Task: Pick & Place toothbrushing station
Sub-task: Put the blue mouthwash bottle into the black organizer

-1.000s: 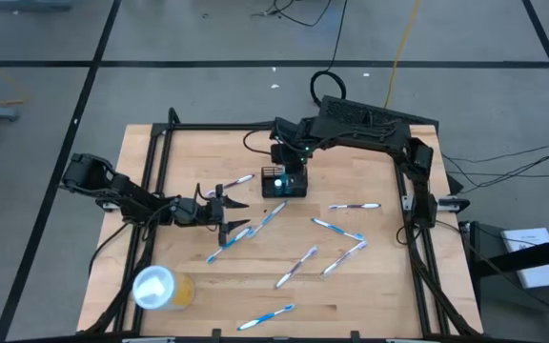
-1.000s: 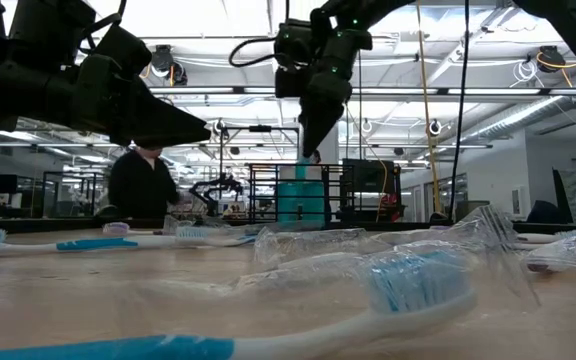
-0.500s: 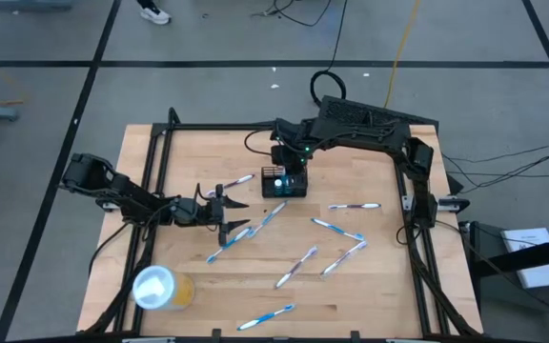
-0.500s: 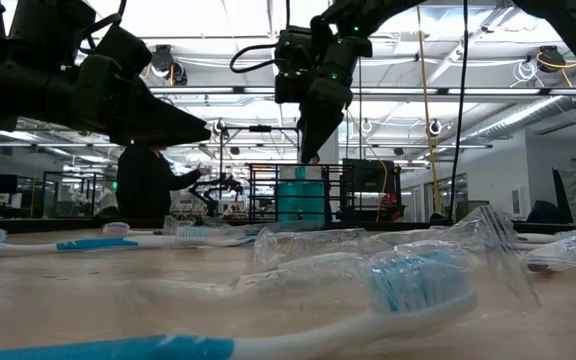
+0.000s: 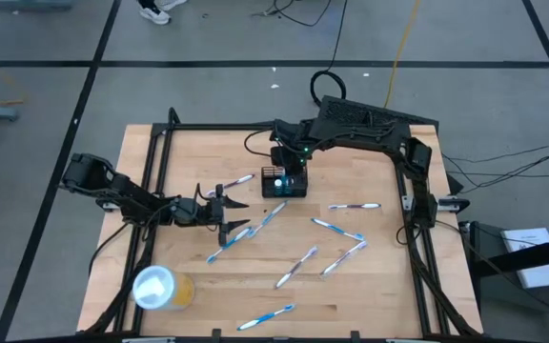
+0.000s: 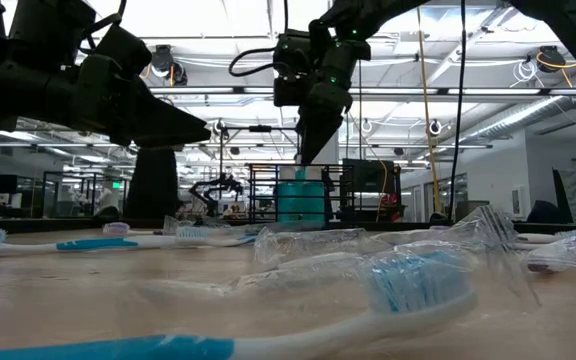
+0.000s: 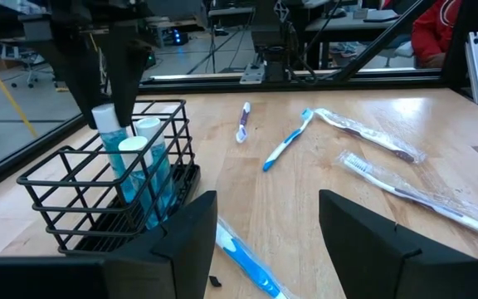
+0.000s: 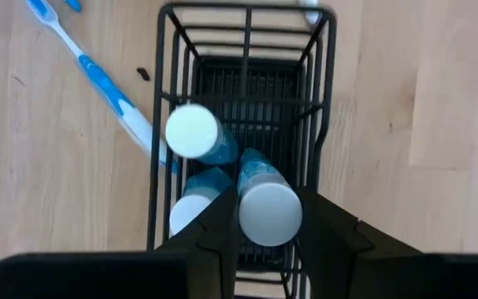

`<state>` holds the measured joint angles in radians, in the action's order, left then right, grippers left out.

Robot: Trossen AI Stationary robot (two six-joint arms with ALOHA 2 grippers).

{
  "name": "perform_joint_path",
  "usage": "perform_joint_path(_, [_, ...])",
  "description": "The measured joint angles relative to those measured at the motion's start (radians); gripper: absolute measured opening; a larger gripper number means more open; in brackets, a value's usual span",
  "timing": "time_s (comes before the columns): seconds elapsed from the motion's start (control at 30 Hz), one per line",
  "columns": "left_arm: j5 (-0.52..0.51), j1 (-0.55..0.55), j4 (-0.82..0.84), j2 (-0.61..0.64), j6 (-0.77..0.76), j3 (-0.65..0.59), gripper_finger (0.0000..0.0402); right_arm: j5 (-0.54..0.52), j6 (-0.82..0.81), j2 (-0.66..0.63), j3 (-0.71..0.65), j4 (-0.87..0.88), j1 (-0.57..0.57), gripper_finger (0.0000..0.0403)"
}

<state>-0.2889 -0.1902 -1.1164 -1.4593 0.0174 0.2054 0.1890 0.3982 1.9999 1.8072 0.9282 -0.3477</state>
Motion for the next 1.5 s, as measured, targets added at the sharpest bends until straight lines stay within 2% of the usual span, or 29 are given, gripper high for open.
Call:
perform_joint_path(0.33, [0.0, 0.0, 0.0, 0.0, 0.0, 0.0, 0.0216, 0.021, 0.003, 0.0, 0.0, -0.008, -0.006, 0.0089])
perform_joint_path(0.67, [0.0, 0.0, -0.001, 0.0, 0.0, 0.0, 0.0216, 0.024, 0.01, 0.054, 0.001, -0.016, -0.008, 0.0089])
perform_joint_path(1.5, [0.0, 0.0, -0.001, 0.0, 0.0, 0.0, 0.0216, 0.049, 0.008, 0.056, 0.001, -0.019, -0.013, 0.0089])
